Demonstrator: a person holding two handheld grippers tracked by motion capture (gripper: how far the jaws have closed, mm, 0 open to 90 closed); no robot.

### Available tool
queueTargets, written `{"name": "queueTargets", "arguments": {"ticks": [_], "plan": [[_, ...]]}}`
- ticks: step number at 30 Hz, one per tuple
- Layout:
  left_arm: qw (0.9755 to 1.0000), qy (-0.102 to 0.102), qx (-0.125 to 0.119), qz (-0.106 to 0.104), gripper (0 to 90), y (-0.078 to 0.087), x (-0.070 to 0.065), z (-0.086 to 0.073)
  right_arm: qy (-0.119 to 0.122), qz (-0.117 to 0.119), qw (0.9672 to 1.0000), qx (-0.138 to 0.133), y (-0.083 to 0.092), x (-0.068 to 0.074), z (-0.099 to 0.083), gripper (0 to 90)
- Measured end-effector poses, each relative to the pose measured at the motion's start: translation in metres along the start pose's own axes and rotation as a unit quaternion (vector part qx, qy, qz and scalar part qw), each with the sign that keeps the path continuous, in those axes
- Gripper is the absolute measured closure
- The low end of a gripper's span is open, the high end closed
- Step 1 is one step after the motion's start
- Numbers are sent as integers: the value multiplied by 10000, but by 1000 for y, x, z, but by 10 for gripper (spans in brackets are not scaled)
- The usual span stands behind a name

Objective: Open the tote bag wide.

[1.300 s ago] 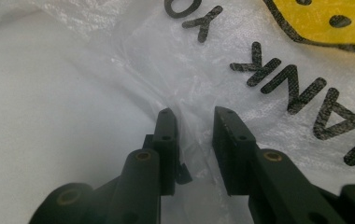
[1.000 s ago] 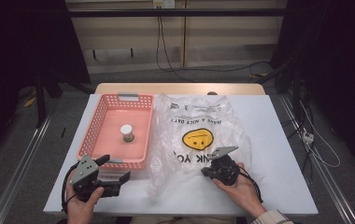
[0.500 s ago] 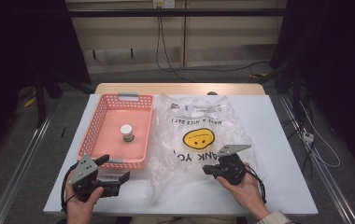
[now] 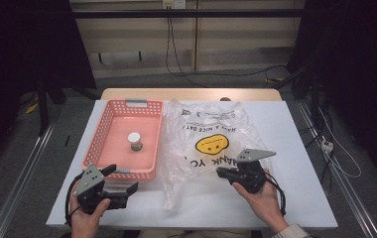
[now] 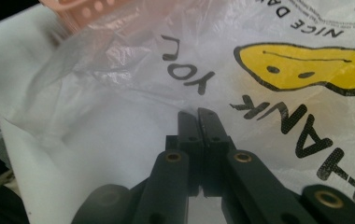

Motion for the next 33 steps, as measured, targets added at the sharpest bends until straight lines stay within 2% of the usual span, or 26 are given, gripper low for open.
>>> {"name": "queueTargets", "arguments": {"ticks": [3,4,7,9,10,14,15,23,29,33], "plan": [[10000,-24,26,4,56,0,0,0,31,-8,10000,-68,2,-1,5,900],[10000,-33,30,4,56,0,0,0,-25,81,9998,-155,4,0,10,871],[10000,-27,30,5,56,0,0,0,-39,131,9997,-226,4,1,14,851],[10000,-27,31,4,56,0,0,0,-54,170,9996,-214,3,2,15,874],[10000,-29,31,3,56,0,0,0,-32,153,9997,-167,2,2,15,898],[10000,-32,30,-3,56,0,0,0,33,-30,9999,-104,-3,2,17,900],[10000,-31,29,-4,56,0,0,0,37,-81,9999,-139,-2,2,19,900],[10000,-47,49,4,56,0,0,-1,-22,-51,9993,-359,2,-4,36,900],[10000,-33,44,7,56,0,0,-1,-58,4,9980,-623,4,-8,54,900],[10000,-33,37,5,56,0,1,-1,-24,-42,9966,-818,8,-13,68,900]]}}
Point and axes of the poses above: each handheld gripper's, and its own axes: y roughly backward along the jaws, z roughly out of its top, x roughly to its left, the point moved 7 cm from there along -y, roughly forward along the jaws, and after that the axes turned 7 degrees about -z, right-handed, at the moved point
